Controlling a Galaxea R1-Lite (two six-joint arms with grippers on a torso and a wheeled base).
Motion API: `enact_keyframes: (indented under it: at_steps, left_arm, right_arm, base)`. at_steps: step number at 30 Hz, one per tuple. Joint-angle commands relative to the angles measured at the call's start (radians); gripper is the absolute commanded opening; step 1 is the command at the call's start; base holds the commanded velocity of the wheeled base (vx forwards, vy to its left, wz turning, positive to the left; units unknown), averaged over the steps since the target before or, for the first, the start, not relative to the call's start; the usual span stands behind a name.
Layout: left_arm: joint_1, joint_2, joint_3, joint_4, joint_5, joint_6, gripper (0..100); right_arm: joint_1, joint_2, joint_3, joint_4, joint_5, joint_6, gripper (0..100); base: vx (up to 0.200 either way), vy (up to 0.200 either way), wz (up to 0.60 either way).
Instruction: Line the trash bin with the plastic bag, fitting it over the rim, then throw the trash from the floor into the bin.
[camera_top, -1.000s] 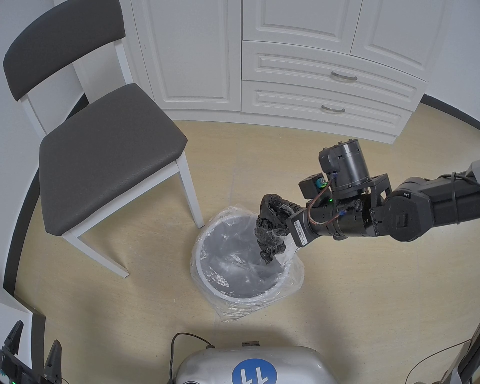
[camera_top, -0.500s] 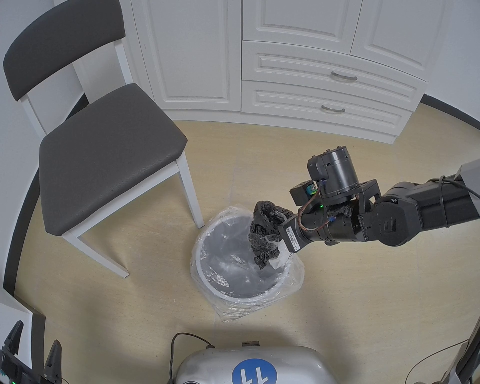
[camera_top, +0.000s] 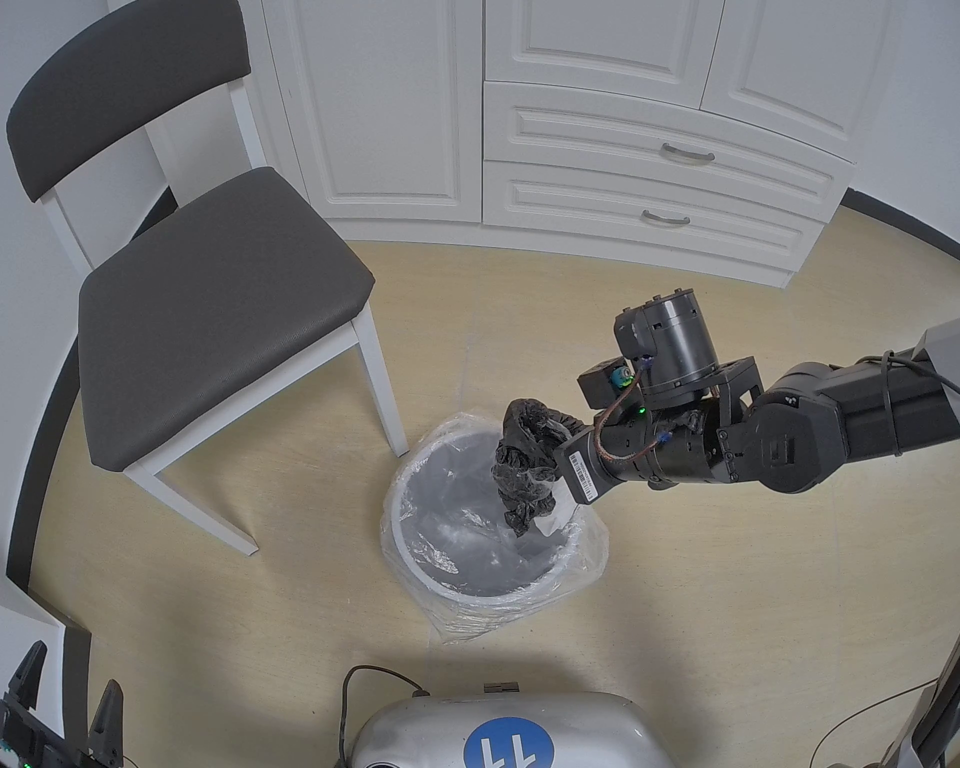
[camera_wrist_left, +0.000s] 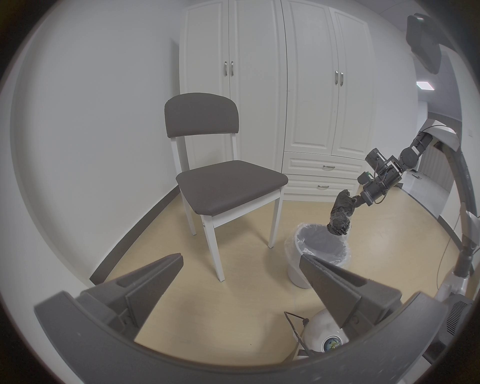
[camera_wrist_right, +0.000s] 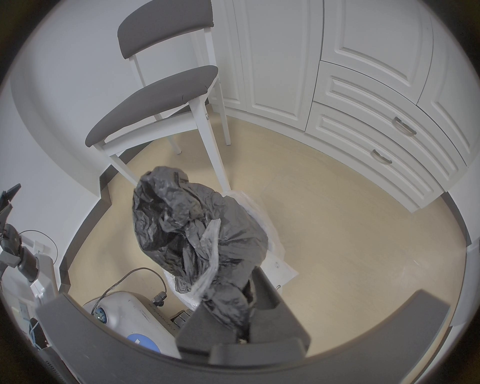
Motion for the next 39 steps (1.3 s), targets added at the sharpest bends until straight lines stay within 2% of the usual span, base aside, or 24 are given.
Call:
enact_keyframes:
  at_steps: [1,12,24,31,39]
  left_arm:
    - [0.001,-0.016,0.012,0.0,0.0,0.0,100]
    - [0.001,-0.016,0.012,0.0,0.0,0.0,100]
    - [0.001,-0.016,0.012,0.0,0.0,0.0,100]
    - [0.001,-0.016,0.012,0.0,0.0,0.0,100]
    - [0.001,-0.016,0.012,0.0,0.0,0.0,100]
  right_arm:
    - [0.004,0.016,-0.002,0.0,0.0,0.004,0]
    - [0.007,0.108,-0.026,-0.005,0.0,0.007,0]
    - [0.047,0.182,-0.118,-0.003,0.0,0.01,0]
    - [0.069,0.192,-0.117,0.001,0.0,0.01,0]
    - [0.056,0.243,-0.114,0.001,-0.001,0.025,0]
  base:
    - [0.0,0.0,0.0]
    - [0.0,0.0,0.0]
    - [0.0,0.0,0.0]
    - [0.0,0.0,0.0]
    - [0.0,0.0,0.0]
